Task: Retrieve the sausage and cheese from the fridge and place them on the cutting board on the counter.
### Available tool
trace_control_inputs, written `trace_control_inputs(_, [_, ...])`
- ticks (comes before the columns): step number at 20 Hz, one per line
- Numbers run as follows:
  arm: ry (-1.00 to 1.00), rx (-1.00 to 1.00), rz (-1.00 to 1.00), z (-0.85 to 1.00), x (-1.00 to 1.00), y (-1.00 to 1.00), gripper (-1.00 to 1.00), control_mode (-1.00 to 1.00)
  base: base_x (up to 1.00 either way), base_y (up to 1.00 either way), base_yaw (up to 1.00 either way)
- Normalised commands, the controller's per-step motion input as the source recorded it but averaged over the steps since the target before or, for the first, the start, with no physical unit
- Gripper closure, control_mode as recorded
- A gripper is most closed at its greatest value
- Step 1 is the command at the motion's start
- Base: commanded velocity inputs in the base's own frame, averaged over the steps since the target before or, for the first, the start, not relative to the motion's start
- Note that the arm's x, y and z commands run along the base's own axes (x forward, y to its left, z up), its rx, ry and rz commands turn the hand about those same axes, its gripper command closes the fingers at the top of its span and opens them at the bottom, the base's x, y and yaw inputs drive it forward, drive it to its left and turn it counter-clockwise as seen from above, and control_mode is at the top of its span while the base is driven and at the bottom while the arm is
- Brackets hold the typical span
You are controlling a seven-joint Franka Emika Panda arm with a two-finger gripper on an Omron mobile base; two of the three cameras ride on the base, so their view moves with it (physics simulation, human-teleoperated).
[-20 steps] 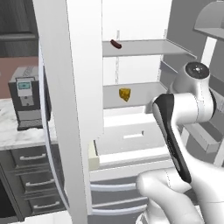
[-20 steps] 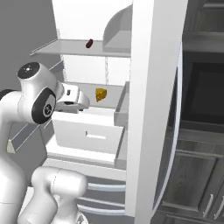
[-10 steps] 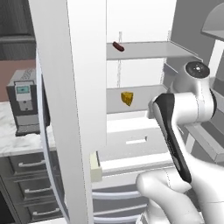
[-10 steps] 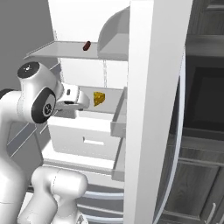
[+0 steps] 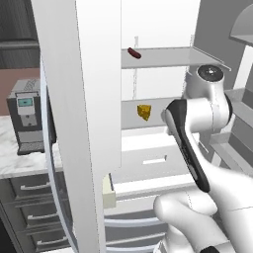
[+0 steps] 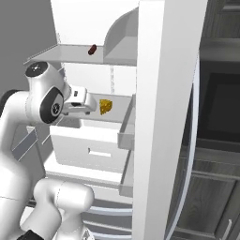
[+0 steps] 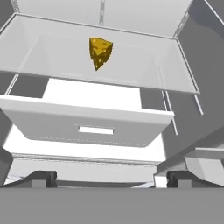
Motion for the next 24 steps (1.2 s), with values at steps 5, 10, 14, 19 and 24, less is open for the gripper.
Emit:
trace_control_inputs(5, [0.0,0.0,0.0,-0.1,0.3,0.12,-1.0,-1.0,0.0,0.0,0.0])
trace_control_inputs(10, [0.0,0.02,0.0,-0.5,0.27,0.0,-1.0,-1.0,0.0,0.0,0.0])
trace_control_inputs(14, [0.0,0.04,0.0,-0.25,0.29,0.02,-1.0,-1.0,0.0,0.0,0.0])
trace_control_inputs(19, [0.0,0.07,0.0,-0.1,0.3,0.01,-1.0,-1.0,0.0,0.0,0.0])
trace_control_inputs(24, [0.05,0.01,0.0,0.0,0.19,0.0,-1.0,-1.0,0.0,0.0,0.0])
